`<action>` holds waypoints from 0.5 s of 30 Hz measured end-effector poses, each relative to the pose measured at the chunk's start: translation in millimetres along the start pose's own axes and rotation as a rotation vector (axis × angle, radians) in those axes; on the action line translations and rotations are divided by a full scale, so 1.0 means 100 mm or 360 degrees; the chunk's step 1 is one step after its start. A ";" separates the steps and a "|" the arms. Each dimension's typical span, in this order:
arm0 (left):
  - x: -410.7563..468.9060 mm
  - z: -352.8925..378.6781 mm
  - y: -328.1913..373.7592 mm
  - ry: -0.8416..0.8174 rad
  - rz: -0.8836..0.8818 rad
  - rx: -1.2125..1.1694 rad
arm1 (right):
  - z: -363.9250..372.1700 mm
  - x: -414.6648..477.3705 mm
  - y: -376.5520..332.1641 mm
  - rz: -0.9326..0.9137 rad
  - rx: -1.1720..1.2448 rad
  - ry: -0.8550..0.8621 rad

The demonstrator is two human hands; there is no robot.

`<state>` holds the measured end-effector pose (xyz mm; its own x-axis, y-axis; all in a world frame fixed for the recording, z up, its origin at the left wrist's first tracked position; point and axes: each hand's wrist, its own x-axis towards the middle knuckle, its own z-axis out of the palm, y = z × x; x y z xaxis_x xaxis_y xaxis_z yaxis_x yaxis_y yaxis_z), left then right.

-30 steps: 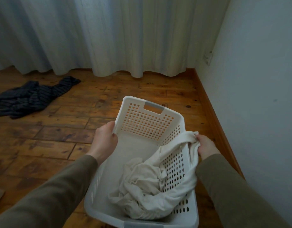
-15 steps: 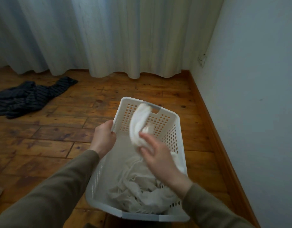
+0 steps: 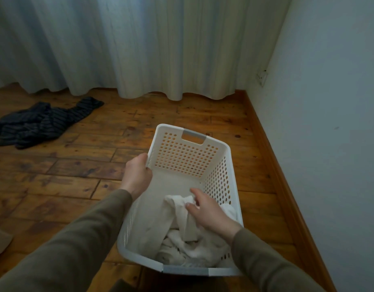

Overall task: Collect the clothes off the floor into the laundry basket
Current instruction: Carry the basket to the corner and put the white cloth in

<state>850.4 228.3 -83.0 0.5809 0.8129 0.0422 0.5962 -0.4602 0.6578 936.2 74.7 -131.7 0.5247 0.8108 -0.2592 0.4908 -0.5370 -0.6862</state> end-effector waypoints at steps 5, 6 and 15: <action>0.02 0.00 -0.04 -0.0009 -0.0026 -0.0006 | -0.33 -0.02 0.13 0.0074 0.0230 0.0537; 0.02 0.00 -0.05 -0.0009 -0.0034 -0.0005 | -0.39 -0.03 0.19 0.0105 0.0235 0.0693; 0.03 -0.02 -0.12 -0.0068 -0.0112 -0.0192 | -0.31 -0.12 0.59 0.0862 0.1045 0.0294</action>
<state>844.2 237.3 -88.9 0.5646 0.8245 -0.0380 0.5671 -0.3541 0.7437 980.4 26.3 -148.0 0.7024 0.4011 -0.5879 -0.3295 -0.5490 -0.7682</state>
